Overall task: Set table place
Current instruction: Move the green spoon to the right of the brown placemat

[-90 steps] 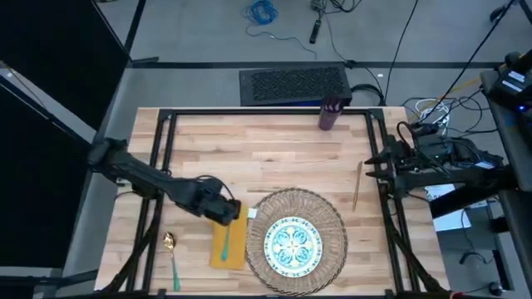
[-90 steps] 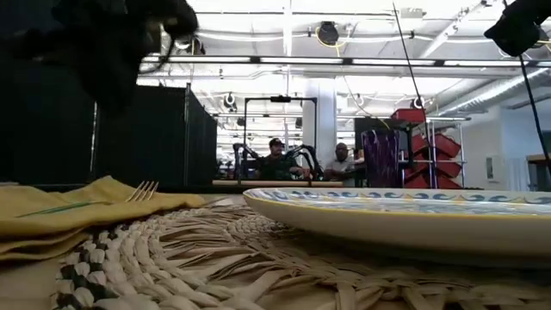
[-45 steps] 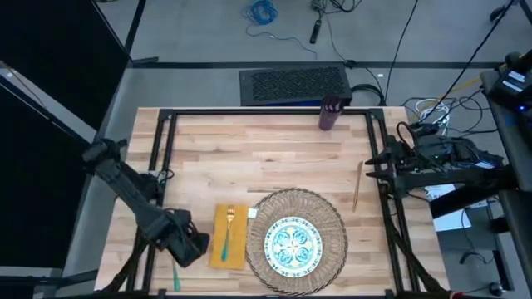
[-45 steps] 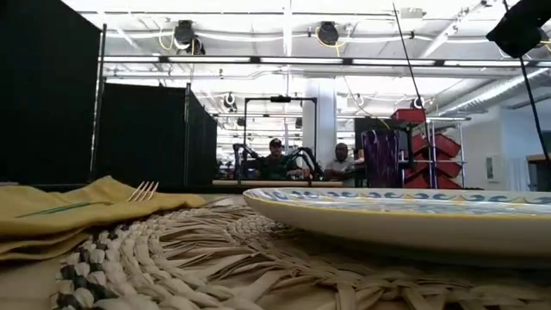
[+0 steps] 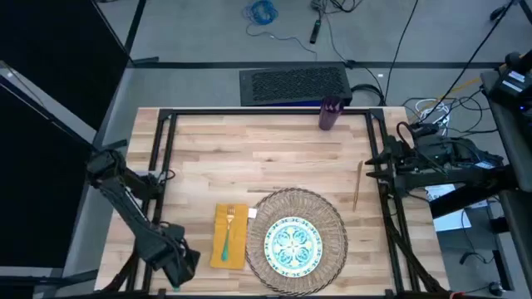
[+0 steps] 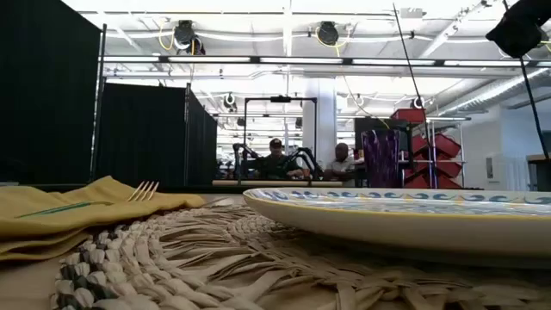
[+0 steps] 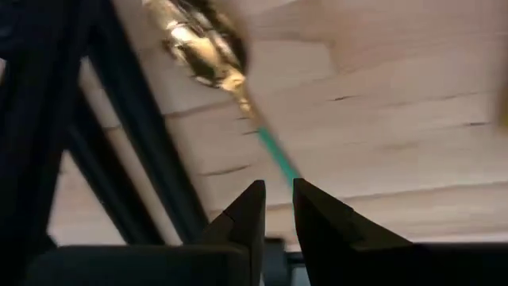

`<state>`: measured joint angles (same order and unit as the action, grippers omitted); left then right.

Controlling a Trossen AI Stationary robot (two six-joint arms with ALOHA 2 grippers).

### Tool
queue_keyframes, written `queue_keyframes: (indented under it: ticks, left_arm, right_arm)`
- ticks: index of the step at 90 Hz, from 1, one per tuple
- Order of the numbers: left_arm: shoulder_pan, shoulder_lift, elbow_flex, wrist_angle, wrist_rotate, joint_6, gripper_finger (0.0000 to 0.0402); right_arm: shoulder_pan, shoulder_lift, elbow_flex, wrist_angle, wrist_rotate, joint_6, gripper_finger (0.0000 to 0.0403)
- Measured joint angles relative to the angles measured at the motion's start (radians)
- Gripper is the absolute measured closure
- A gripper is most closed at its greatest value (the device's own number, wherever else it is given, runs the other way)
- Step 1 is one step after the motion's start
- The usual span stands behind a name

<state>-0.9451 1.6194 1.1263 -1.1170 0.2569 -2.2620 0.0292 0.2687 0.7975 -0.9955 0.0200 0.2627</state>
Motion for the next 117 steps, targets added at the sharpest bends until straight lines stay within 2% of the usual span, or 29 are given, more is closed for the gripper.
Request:
queue_keyframes:
  ticks: [75,90,117]
  left_arm:
    - [-0.056,0.218,-0.025,0.144,0.029,-0.010,0.0349]
    - [-0.060,0.226,-0.036,0.181,0.026,-0.010,0.0349]
    - [-0.059,0.224,-0.062,0.233,-0.042,0.043,0.0357]
  right_arm:
    - [0.000,0.000,0.000,0.026,0.000,0.060,0.0227]
    - [0.000,0.001,0.000,0.028,0.000,0.067,0.0227]
    - [0.000,0.004,0.000,0.048,0.000,0.071,0.0227]
